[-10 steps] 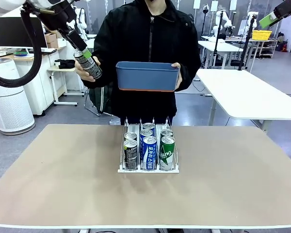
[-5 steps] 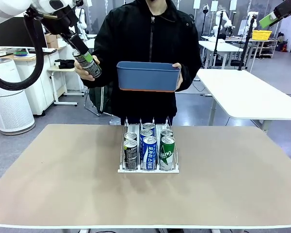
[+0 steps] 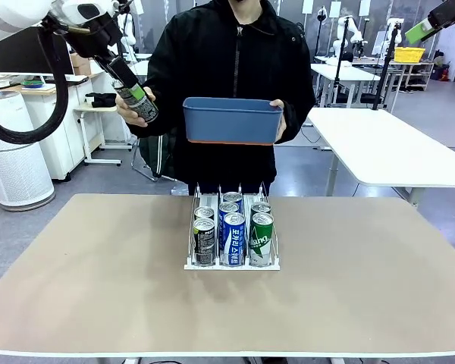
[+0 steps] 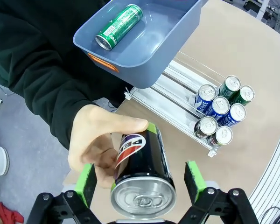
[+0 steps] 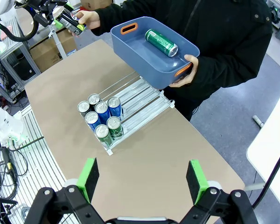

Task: Fill the beverage cans into the dispenser.
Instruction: Pick up the Pepsi coke handed by the human.

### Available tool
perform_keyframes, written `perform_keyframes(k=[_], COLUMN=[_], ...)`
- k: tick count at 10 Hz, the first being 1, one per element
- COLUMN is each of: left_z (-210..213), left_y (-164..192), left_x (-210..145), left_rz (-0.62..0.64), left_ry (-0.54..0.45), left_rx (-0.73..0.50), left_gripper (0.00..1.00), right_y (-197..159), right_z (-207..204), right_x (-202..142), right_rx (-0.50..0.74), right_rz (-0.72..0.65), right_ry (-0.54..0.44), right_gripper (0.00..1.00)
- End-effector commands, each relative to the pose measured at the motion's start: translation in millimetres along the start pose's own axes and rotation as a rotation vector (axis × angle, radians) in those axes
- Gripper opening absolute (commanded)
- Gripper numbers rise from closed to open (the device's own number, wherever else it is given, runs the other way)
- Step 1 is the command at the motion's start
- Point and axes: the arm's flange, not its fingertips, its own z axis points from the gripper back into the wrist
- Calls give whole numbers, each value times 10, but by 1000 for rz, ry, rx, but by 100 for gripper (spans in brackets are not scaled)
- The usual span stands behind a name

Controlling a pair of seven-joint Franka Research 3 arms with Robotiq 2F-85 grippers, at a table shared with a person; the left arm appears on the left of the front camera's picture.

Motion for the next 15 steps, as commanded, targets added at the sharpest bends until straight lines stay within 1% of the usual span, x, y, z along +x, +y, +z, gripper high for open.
perform_keyframes(k=[1, 5, 6, 7, 8, 9, 10, 11, 12, 13, 14, 15], left_z=[-7, -7, -2, 4, 13, 17, 13, 14, 19, 20, 22, 24], left_y=[-9, -9, -26, -28, -24, -22, -22, -26, -24, -20, -25, -28], left_x=[2, 2, 25, 33, 41, 38, 40, 44, 43, 35, 34, 31], left_rz=[-3, -3, -6, -2, -1, -1, -1, -1, 0, 2, 4, 4], left_ry=[1, 1, -1, -4, -5, -4, -3, -1, -1, 2, 4, 6], left_rx=[-3, -3, -1, 2, 7, 8, 7, 10, 13, 15, 18, 18], left_gripper=[100, 100, 81, 80, 61, 78, 41, 58, 21, 38, 1, 18], right_y=[4, 4, 4, 4, 4, 4, 4, 4, 4, 4, 4, 4], right_z=[-12, -12, -12, -12, -12, -12, -12, -12, -12, -12, -12, -12], right_x=[-9, -9, -9, -9, -9, -9, -9, -9, -9, -9, -9, -9], right_rx=[4, 4, 4, 4, 4, 4, 4, 4, 4, 4, 4, 4], right_rz=[-1, -1, -1, -1, -1, -1, -1, -1, -1, -1, -1, -1], right_ry=[1, 1, 1, 1, 1, 1, 1, 1, 1, 1, 1, 1], right_gripper=[100, 100, 100, 100, 100, 100, 100, 100, 100, 100, 100, 100])
